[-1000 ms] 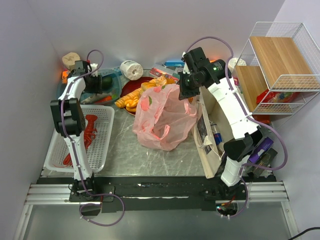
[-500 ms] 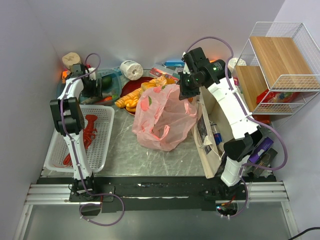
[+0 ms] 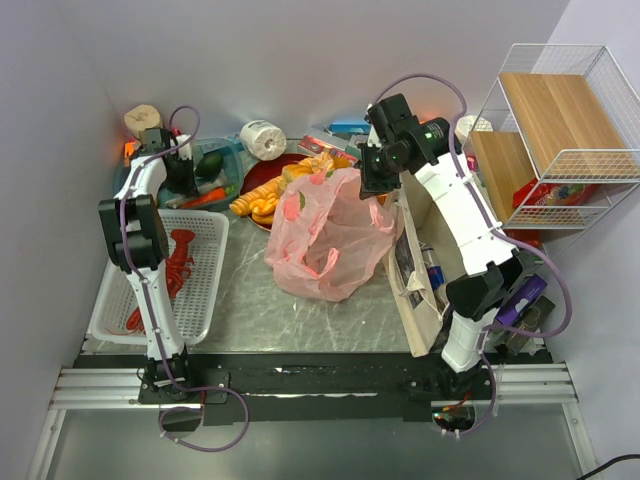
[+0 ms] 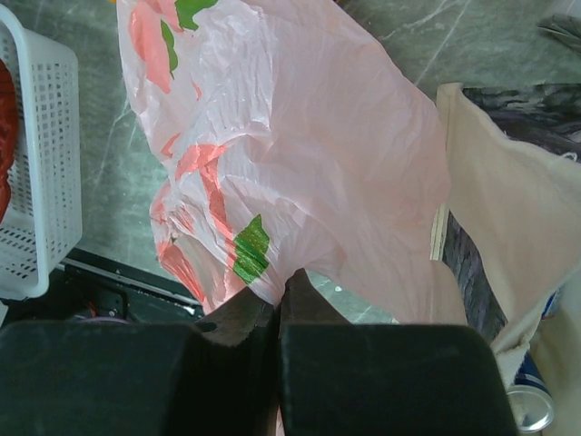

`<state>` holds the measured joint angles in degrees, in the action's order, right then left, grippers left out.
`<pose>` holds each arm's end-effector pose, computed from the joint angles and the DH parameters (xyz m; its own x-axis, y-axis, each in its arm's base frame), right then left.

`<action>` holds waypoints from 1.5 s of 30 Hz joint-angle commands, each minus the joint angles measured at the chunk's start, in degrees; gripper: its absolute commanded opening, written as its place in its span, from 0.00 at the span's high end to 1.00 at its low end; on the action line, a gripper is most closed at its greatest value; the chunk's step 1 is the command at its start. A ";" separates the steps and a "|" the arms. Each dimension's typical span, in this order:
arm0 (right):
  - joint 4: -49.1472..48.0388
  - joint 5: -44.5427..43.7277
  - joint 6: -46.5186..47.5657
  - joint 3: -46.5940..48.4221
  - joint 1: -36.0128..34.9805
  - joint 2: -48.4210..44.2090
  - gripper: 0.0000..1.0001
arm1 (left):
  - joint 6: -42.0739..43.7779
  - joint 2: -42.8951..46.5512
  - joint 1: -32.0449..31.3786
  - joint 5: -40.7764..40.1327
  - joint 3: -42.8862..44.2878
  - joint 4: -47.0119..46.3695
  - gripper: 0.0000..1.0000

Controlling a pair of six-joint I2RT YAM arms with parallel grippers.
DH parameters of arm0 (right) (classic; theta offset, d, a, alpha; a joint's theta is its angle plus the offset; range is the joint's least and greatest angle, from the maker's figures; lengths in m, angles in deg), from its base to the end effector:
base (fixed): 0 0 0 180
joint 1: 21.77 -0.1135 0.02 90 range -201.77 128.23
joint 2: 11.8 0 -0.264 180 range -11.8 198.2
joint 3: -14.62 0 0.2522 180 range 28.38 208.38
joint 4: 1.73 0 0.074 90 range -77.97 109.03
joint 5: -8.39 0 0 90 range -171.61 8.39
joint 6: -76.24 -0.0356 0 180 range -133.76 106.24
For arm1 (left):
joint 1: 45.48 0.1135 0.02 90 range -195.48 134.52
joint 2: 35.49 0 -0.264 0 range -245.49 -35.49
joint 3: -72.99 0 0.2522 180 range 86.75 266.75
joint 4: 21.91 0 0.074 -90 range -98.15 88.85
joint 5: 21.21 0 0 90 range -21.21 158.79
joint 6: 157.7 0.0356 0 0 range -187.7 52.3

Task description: Place the mixed food into the grocery bags and tie them

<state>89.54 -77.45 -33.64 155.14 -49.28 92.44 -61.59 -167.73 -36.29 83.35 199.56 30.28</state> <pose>0.3102 0.1645 0.4289 -0.8524 -0.0615 -0.5193 -0.2209 0.9424 0.2510 0.5011 0.0720 0.1922 -0.8335 -0.0305 -0.5516 0.0665 0.9857 -0.1550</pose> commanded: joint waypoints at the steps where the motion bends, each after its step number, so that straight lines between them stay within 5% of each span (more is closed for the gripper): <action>1: 12.13 -0.21 0.46 3.23 0.44 0.26 1.00 | -3.64 5.15 -0.49 1.17 -0.49 -2.31 0.99; 9: 12.05 -0.03 1.33 4.81 0.87 1.13 1.00 | -8.82 14.19 -0.40 -3.41 -2.25 -8.10 0.99; 18: 11.34 0.67 2.30 6.39 1.58 1.92 1.00 | -16.55 30.44 -6.02 10.80 -6.99 -15.31 0.99; 29: 11.08 1.81 0.64 4.20 2.19 1.84 1.00 | -32.02 47.86 -32.99 23.13 -24.13 -29.02 0.99; 37: 7.65 7.78 -2.61 1.12 4.48 -0.36 1.00 | -31.77 51.56 -39.60 25.68 -36.06 -32.98 0.99; 45: 7.12 13.23 -3.76 2.00 5.27 -0.27 1.00 | -27.91 43.05 -42.06 28.50 -37.66 -36.49 0.99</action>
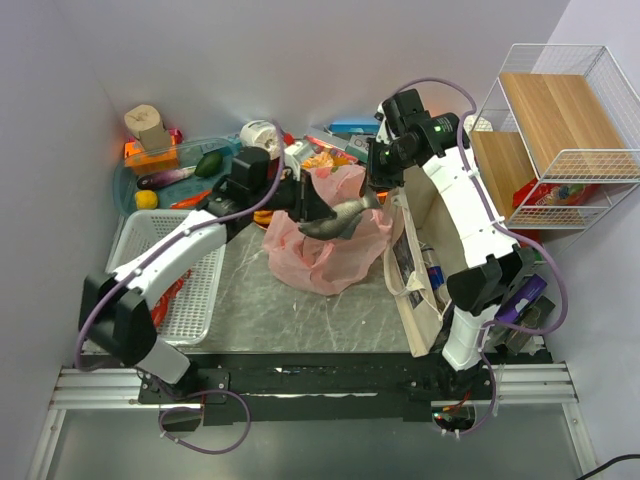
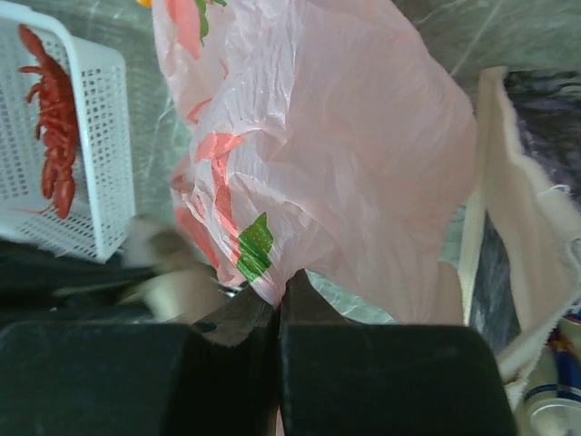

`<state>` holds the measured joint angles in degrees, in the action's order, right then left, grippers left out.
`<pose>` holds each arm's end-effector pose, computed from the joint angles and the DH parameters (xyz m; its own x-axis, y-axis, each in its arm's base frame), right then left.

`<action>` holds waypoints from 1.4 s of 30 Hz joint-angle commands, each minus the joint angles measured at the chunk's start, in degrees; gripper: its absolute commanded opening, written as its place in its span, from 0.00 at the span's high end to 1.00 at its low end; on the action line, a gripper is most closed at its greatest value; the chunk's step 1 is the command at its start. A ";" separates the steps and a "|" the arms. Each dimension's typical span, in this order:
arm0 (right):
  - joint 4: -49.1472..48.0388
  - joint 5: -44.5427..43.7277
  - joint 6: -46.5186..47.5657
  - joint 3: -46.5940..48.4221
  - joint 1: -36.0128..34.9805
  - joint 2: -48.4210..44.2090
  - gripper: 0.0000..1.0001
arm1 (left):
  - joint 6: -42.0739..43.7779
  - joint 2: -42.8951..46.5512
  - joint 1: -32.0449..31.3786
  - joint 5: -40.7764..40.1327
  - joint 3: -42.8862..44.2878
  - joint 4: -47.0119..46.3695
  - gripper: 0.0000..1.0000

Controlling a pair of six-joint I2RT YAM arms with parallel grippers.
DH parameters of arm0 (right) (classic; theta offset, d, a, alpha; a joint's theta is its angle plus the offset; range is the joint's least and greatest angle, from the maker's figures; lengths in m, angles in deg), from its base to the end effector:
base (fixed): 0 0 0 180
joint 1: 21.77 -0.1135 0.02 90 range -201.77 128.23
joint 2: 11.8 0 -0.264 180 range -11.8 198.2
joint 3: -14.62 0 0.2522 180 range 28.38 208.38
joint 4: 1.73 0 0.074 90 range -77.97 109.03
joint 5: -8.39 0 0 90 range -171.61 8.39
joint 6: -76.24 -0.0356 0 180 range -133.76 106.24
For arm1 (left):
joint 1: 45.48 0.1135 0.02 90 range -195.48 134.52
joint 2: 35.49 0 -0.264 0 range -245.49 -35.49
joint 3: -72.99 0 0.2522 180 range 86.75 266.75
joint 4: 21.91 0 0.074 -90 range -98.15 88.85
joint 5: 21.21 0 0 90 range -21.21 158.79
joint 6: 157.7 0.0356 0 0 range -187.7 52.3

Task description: Place the mixed food into the grocery bags and tie them

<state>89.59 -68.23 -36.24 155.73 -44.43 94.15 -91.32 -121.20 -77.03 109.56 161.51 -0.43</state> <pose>0.3283 0.1460 0.4223 -0.8970 0.0286 -0.4411 -0.1631 0.9060 0.3905 0.2842 -0.2018 0.3568 -0.6200 0.0246 -0.7843 0.7368 0.3618 -0.5711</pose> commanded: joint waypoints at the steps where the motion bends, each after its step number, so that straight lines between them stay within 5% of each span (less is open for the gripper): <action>1: 7.17 4.19 -1.34 1.32 0.42 -2.15 1.00 | 1.91 -5.15 -1.41 1.86 0.56 -6.66 0.99; 5: 7.61 4.01 -1.34 -1.13 0.59 -3.47 1.00 | 2.43 -9.11 -2.11 -2.09 1.44 -8.87 0.99; 13: 6.91 3.05 -2.22 -3.33 0.51 -6.02 1.00 | 7.87 -11.94 -3.60 -25.89 3.37 -2.02 0.99; 16: 6.29 2.96 -2.66 -4.30 0.59 -6.64 1.00 | 8.58 -13.51 -3.69 -26.28 3.54 0.00 0.97; 18: 6.73 2.87 -2.48 -3.60 0.68 -6.20 1.00 | 8.41 -14.83 -4.04 -25.92 5.91 4.20 0.80; 21: 7.52 2.52 -2.31 -2.90 0.68 -5.84 1.00 | 8.15 -14.84 -4.13 -23.21 6.71 4.50 0.29; 26: 8.40 1.64 -2.39 -2.72 1.38 -5.84 1.00 | 10.96 -8.25 -3.87 -14.60 7.50 3.87 0.04; 31: 8.75 1.20 -2.66 -2.81 2.18 -5.41 1.00 | 13.95 -0.36 -0.72 -20.20 8.56 9.50 0.01; 35: 8.40 1.38 -2.83 -2.81 2.79 -5.06 1.00 | 8.43 2.05 15.14 -24.60 4.43 8.27 0.04; 37: 8.13 1.73 -2.83 -2.29 2.88 -4.79 1.00 | 6.05 -3.21 19.93 -28.96 6.87 11.33 0.04; 42: 8.75 1.82 -2.48 -0.44 3.58 -3.56 1.00 | 13.49 -24.89 25.40 -36.28 28.83 28.97 0.04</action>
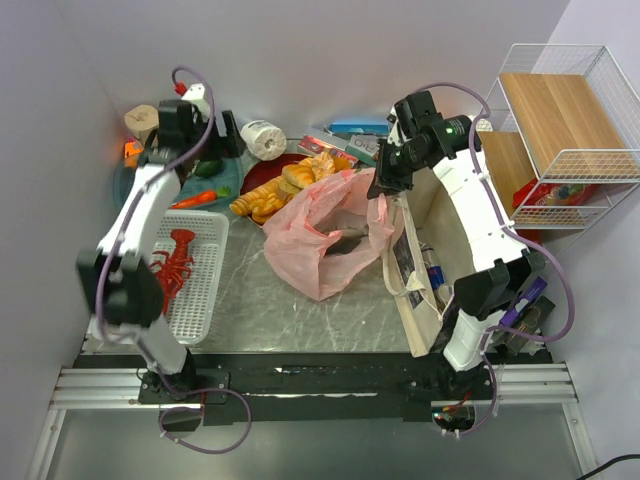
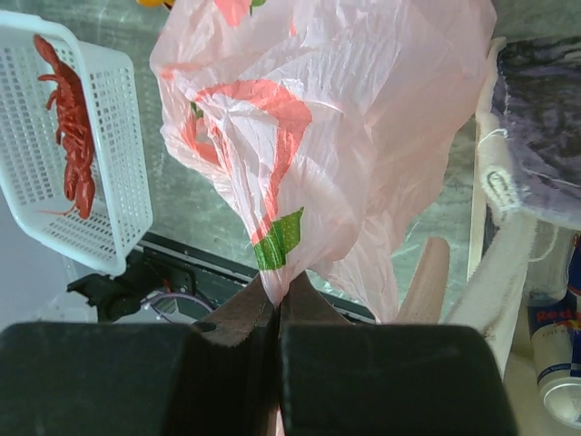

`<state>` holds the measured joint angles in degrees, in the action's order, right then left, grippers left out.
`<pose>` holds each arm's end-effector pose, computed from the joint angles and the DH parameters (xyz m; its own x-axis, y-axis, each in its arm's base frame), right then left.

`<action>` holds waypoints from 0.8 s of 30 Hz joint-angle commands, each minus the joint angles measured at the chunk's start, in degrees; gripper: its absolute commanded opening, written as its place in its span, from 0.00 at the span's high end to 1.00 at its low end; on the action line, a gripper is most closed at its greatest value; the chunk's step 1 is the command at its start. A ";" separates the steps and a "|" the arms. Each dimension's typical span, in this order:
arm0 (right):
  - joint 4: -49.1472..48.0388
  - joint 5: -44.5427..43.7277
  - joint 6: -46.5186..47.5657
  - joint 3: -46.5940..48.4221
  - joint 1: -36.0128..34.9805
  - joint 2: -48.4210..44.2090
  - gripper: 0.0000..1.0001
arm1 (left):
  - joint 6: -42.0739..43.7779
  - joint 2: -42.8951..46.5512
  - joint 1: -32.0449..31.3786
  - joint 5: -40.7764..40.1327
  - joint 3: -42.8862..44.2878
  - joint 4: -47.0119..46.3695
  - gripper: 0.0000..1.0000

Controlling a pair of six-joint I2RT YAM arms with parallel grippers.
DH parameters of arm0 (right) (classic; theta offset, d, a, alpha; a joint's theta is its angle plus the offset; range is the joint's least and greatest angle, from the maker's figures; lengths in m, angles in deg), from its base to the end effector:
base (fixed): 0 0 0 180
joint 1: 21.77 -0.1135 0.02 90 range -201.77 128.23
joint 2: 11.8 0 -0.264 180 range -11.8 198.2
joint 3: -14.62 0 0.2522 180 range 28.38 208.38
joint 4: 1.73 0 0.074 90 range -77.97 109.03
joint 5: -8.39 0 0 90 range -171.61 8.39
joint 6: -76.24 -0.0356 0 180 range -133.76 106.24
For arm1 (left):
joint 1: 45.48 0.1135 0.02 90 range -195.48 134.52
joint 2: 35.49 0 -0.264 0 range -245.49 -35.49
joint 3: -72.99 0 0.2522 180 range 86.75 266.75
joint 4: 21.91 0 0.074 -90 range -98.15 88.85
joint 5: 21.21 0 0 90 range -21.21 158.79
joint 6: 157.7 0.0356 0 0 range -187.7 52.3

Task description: Place the mixed food into the grocery bags and tie them

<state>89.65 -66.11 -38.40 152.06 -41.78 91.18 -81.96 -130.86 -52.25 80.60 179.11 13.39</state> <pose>0.3222 0.1275 0.4227 -0.9103 0.0961 -0.4028 -0.0960 0.8972 0.4311 0.3879 -0.0534 0.3782 -0.4738 -0.1866 -0.8606 0.1894 0.9329 -0.3065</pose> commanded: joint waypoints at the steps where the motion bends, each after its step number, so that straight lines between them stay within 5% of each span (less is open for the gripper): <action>1: 8.86 -0.39 -0.32 3.58 1.11 -0.59 1.00 | 7.72 -17.11 0.96 -7.85 13.35 15.89 0.05; 7: 8.25 -0.22 -0.67 3.15 2.87 -1.02 1.00 | 16.69 -25.91 5.97 -8.56 19.26 19.23 0.04; 11: 7.72 0.84 -0.58 2.71 3.57 -0.85 1.00 | 19.00 -26.44 9.48 -8.82 15.67 17.05 0.04; 24: 9.74 3.48 0.83 6.05 5.16 2.75 1.00 | 23.40 -33.91 11.07 -6.37 19.88 18.80 0.06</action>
<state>89.61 -63.88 -38.25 155.21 -37.58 93.60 -61.26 -163.21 -40.77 72.69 196.00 30.52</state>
